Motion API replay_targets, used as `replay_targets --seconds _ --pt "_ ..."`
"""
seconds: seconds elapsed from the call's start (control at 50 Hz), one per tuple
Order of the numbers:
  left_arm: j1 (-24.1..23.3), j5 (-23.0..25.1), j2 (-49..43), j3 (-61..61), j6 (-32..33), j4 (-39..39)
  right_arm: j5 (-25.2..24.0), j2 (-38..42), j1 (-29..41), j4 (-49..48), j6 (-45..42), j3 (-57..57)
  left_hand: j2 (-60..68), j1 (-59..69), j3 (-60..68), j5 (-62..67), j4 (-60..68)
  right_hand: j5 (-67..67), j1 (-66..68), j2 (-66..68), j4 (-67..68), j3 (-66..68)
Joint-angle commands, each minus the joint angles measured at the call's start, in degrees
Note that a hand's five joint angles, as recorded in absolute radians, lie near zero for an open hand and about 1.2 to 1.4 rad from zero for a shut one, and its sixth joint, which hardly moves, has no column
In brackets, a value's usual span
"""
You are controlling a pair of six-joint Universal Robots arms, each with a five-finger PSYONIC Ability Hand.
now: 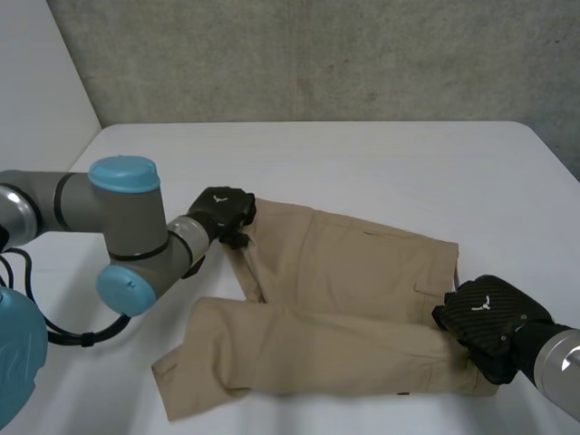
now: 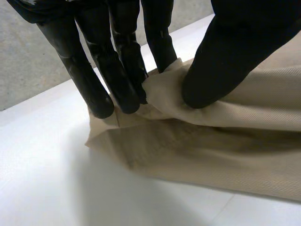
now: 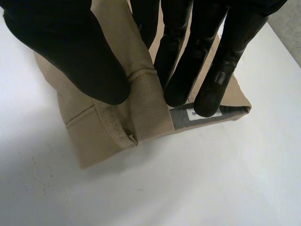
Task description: Fold the shorts.
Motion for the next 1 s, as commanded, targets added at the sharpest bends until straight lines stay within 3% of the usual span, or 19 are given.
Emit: replay_targets --seconds 0.02,0.16,0.3,0.48,0.62,0.68,0.7,0.72,0.88,1.0 --pt "0.50 -1.20 8.25 -2.83 -0.01 -0.88 0.35 0.00 -0.26 -1.40 0.18 -0.28 15.72 17.11 16.25 17.49 16.00 13.40 24.98 12.56 11.71 12.26" --pt "-0.12 -1.90 20.48 -9.51 -0.27 -1.15 0.35 0.00 -0.53 -1.57 3.07 -1.16 15.72 17.11 16.25 17.49 16.00 13.40 24.98 12.56 11.71 12.26" --pt "-1.70 -1.46 21.64 -12.25 -0.01 -0.62 0.35 0.17 0.00 -1.57 3.34 -1.16 15.72 17.11 16.25 17.49 16.00 13.40 24.98 12.56 11.71 12.26" --pt "-6.53 -1.20 6.81 -3.56 -0.10 7.80 0.44 0.17 0.09 -1.57 3.52 -0.37 15.72 17.11 16.25 17.49 16.00 13.40 24.98 12.56 11.71 12.26" --pt "-8.55 0.46 1.09 -0.38 -0.10 13.87 0.44 0.44 0.09 -1.66 3.52 -0.20 15.72 17.11 16.25 17.49 16.00 13.40 24.98 12.56 11.71 12.26" --pt "-8.91 1.79 -0.42 -0.38 0.08 15.72 0.35 0.52 0.18 -1.66 3.60 -0.20 -20.13 -18.74 -19.59 -18.35 -19.84 13.40 24.98 12.56 11.71 12.26" --pt "-8.82 1.79 -0.51 -0.55 0.17 16.08 0.35 0.52 0.18 -1.66 3.60 -0.20 -38.74 -37.35 -38.20 -36.97 -38.46 13.40 24.98 12.56 11.71 12.26" --pt "-8.82 1.79 -0.42 -0.56 0.17 16.08 0.35 0.52 0.18 -1.66 3.60 -0.20 -41.76 -40.36 -41.22 -39.98 -41.47 13.40 24.98 12.56 11.71 12.26" --pt "-5.05 0.65 5.81 -5.56 -0.27 14.59 0.26 2.19 0.09 -1.75 3.60 -0.20 -40.28 -38.89 -39.75 -38.51 -40.00 13.40 24.98 12.56 11.71 12.26" --pt "-1.44 -1.90 11.27 -11.71 -0.27 13.01 0.35 2.63 0.09 -2.54 3.60 0.16 -29.20 -27.80 -28.66 -27.42 -28.91 13.40 24.98 12.56 11.71 12.26"
